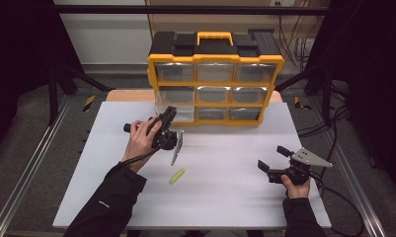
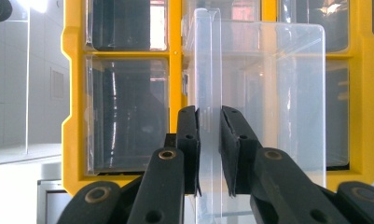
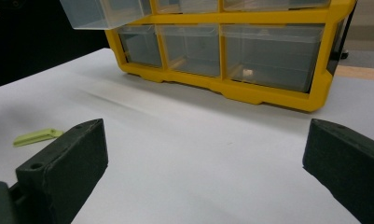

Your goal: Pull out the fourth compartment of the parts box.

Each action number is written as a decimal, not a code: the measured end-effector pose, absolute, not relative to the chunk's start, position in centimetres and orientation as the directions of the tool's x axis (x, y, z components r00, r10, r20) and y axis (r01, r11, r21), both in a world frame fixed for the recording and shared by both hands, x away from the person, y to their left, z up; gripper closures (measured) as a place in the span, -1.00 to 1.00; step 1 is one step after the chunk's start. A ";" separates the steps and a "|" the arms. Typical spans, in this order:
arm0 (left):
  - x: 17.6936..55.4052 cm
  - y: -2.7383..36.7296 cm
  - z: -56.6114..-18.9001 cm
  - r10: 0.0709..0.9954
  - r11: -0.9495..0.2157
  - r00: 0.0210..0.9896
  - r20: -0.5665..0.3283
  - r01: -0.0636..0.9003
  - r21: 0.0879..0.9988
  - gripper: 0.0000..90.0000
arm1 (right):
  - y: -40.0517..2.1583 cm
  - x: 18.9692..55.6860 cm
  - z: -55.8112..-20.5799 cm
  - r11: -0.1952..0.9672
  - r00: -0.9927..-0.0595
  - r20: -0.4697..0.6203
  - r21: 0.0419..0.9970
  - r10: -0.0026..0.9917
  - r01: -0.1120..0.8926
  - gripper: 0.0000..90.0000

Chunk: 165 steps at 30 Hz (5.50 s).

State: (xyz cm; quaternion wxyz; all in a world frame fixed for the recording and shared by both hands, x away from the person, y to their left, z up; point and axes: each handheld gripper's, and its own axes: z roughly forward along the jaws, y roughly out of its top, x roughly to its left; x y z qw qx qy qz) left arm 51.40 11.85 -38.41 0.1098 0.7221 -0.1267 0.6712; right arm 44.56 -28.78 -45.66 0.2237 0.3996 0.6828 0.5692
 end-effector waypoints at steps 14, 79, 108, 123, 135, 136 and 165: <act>51.4 11.9 -38.1 -0.028 -0.944 0.093 0.995 -0.331 0.005 0.71 | -28.8 44.6 -45.7 0.031 -0.580 0.151 0.956 0.800 0.292 -0.99; 50.3 18.2 -34.0 0.683 -0.471 0.636 0.360 0.007 0.882 -0.55 | -28.9 44.5 -45.6 0.026 -0.578 0.154 0.956 0.801 0.292 -0.99; 48.5 21.7 -36.7 0.739 -0.214 0.668 0.089 0.108 0.971 -0.89 | -28.9 44.5 -45.5 0.029 -0.582 0.152 0.957 0.799 0.290 -0.99; 47.7 22.5 -39.1 0.734 -0.209 0.678 0.048 0.158 0.965 -0.94 | -28.9 44.5 -45.6 0.034 -0.585 0.149 0.957 0.797 0.289 -0.99; 47.3 22.1 -40.3 0.716 -0.231 0.697 0.039 0.185 0.955 -0.94 | -28.8 44.5 -45.7 0.042 -0.584 0.142 0.956 0.799 0.289 -0.99; 47.3 22.0 -40.5 0.714 -0.236 0.699 0.038 0.190 0.953 -0.94 | -28.8 44.5 -45.7 0.043 -0.585 0.141 0.957 0.799 0.288 -0.99; 47.0 19.2 -42.7 0.650 -0.317 0.760 0.021 0.245 0.916 -0.96 | -28.7 44.6 -45.7 0.051 -0.591 0.135 0.956 0.796 0.288 -0.99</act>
